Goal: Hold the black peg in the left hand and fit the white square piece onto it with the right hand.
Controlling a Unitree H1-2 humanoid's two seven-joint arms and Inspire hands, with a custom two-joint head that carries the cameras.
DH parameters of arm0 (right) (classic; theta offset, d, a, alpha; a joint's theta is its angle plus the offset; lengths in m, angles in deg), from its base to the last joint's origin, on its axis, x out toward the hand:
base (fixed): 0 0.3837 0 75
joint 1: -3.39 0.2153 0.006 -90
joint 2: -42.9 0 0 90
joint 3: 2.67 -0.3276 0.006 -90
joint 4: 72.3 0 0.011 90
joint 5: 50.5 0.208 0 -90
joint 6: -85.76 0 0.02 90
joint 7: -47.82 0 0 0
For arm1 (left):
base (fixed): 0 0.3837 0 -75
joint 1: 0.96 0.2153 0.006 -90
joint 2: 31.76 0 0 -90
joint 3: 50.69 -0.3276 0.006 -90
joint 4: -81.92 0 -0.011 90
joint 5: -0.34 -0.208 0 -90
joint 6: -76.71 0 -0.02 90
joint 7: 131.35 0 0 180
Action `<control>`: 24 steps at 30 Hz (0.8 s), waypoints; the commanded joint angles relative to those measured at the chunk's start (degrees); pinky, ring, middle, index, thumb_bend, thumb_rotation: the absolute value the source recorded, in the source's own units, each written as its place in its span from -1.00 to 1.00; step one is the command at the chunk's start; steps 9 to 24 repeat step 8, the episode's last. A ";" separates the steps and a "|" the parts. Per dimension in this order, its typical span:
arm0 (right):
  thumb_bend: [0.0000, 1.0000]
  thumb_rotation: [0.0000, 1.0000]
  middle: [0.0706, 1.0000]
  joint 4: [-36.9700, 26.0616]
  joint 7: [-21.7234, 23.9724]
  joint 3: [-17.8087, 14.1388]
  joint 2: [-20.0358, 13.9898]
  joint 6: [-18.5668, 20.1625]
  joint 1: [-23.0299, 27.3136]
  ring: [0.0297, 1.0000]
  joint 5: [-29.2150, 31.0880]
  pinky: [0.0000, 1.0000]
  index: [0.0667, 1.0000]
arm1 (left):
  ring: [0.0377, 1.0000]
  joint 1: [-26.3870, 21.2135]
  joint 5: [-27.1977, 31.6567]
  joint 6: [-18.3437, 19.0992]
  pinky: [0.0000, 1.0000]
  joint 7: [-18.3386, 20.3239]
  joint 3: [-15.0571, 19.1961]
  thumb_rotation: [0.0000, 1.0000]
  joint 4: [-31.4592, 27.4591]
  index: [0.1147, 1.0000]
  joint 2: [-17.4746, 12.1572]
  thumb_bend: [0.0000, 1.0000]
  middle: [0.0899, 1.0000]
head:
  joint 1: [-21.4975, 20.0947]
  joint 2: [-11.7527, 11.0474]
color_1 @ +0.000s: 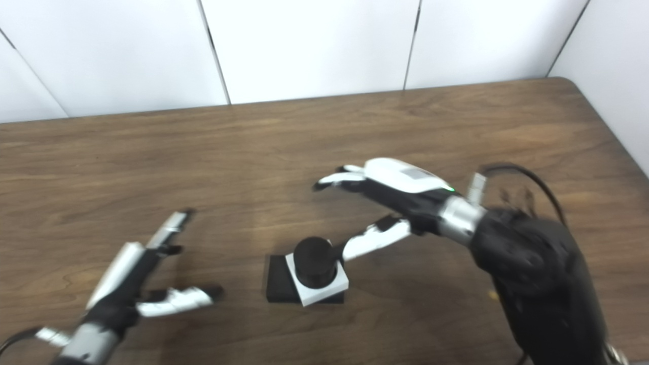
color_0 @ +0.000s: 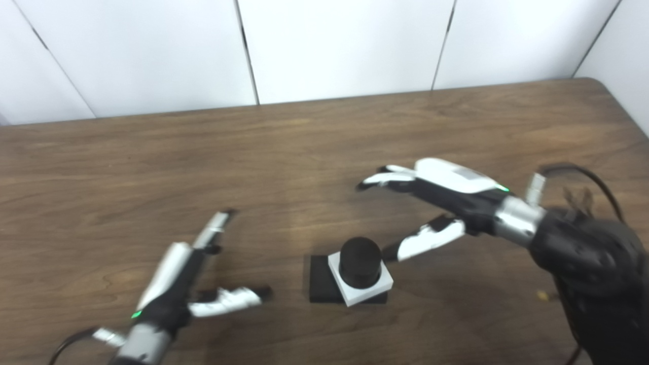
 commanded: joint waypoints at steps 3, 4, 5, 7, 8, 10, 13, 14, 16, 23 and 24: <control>0.04 0.91 0.93 1.93 -14.55 -6.12 4.75 -3.52 -7.16 0.90 6.45 0.74 0.91 | 0.88 0.06 10.17 -7.78 0.78 -9.46 5.09 0.19 2.49 0.91 4.20 0.17 0.90 | -0.05 0.16; 0.05 0.96 0.94 2.36 -17.32 -7.42 6.27 -3.62 -9.13 0.90 7.93 0.76 0.92 | 0.84 0.01 11.77 -8.61 0.71 -11.08 5.93 0.30 3.55 0.90 4.41 0.11 0.88 | -0.08 0.14; 0.03 0.98 0.96 2.60 -19.59 -8.30 7.46 -3.67 -10.78 0.91 9.04 0.81 0.94 | 0.85 -0.08 13.44 -9.25 0.78 -12.42 6.59 0.43 4.56 0.90 4.44 0.11 0.87 | -0.25 0.15; -0.02 1.00 0.97 3.21 -23.27 -9.76 9.30 -4.28 -13.44 0.95 11.88 0.88 0.97 | 0.88 -0.08 16.67 -8.75 0.92 -14.72 7.32 0.62 5.31 0.89 4.69 0.21 0.88 | -0.38 0.13; -0.04 1.00 0.98 3.75 -24.89 -10.54 10.18 -4.93 -14.70 0.95 14.08 0.89 0.97 | 0.89 0.25 18.22 -8.29 0.96 -15.60 7.46 0.66 5.25 0.89 4.78 0.27 0.88 | -0.50 0.13; -0.04 1.00 0.98 3.75 -24.89 -10.54 10.18 -4.93 -14.70 0.95 14.08 0.89 0.97 | 0.89 0.25 18.22 -8.29 0.96 -15.60 7.46 0.66 5.25 0.89 4.78 0.27 0.88 | -0.50 0.13; -0.04 1.00 0.98 3.75 -24.89 -10.54 10.18 -4.93 -14.70 0.95 14.08 0.89 0.97 | 0.89 0.25 18.22 -8.29 0.96 -15.60 7.46 0.66 5.25 0.89 4.78 0.27 0.88 | -0.50 0.13; -0.04 1.00 0.98 3.75 -24.89 -10.54 10.18 -4.93 -14.70 0.95 14.08 0.89 0.97 | 0.89 0.25 18.22 -8.29 0.96 -15.60 7.46 0.66 5.25 0.89 4.78 0.27 0.88 | -0.50 0.13; -0.04 1.00 0.98 3.75 -24.89 -10.54 10.18 -4.93 -14.70 0.95 14.08 0.89 0.97 | 0.89 0.25 18.22 -8.29 0.96 -15.60 7.46 0.66 5.25 0.89 4.78 0.27 0.88 | -0.50 0.13; -0.04 1.00 0.98 3.75 -24.89 -10.54 10.18 -4.93 -14.70 0.95 14.08 0.89 0.97 | 0.89 0.25 18.22 -8.29 0.96 -15.60 7.46 0.66 5.25 0.89 4.78 0.27 0.88 | -0.50 0.13; -0.04 1.00 0.98 3.75 -24.89 -10.54 10.18 -4.93 -14.70 0.95 14.08 0.89 0.97 | 0.89 0.25 18.22 -8.29 0.96 -15.60 7.46 0.66 5.25 0.89 4.78 0.27 0.88 | -0.50 0.13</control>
